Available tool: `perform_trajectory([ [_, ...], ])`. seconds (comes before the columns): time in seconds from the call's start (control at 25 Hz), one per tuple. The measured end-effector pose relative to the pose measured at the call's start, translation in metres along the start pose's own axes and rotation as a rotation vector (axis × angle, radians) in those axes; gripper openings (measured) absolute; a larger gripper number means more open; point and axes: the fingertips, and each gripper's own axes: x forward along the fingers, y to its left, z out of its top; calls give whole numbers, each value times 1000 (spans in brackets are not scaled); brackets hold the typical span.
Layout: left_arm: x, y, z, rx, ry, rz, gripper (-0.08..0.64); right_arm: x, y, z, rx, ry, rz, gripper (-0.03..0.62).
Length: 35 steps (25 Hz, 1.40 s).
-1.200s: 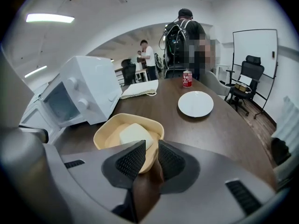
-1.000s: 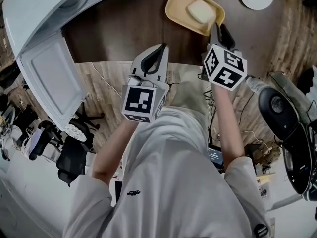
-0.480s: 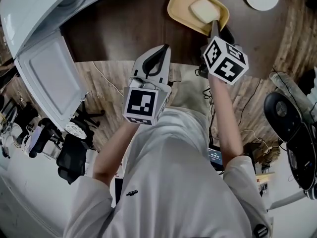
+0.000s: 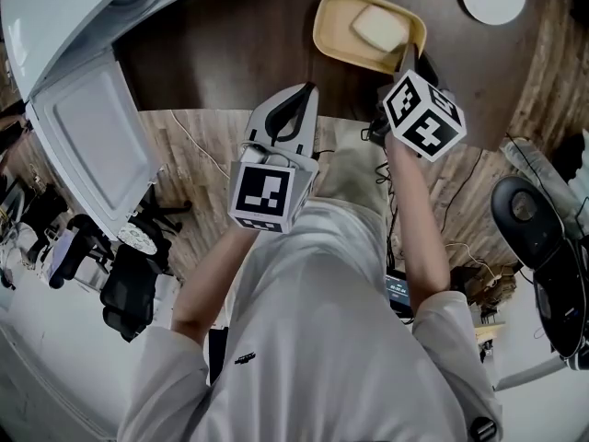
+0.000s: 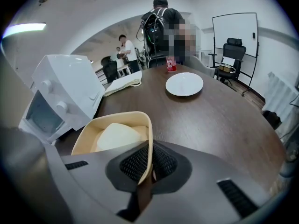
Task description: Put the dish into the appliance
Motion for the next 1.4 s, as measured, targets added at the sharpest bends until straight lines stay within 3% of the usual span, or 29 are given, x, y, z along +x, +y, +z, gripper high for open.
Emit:
perform_trajectory([
  [0.32,-11,8,-1,-14,-19,13,-3,-5,7,-11,33,24,14,3],
  [0.84,-26,16,4,-72,-64,60,-3,-32,26,1,-53,9,35,3],
  [1.4,-69,65,-1,-138,-117,136,-3,-46,87,-10,-146,16,82,3],
])
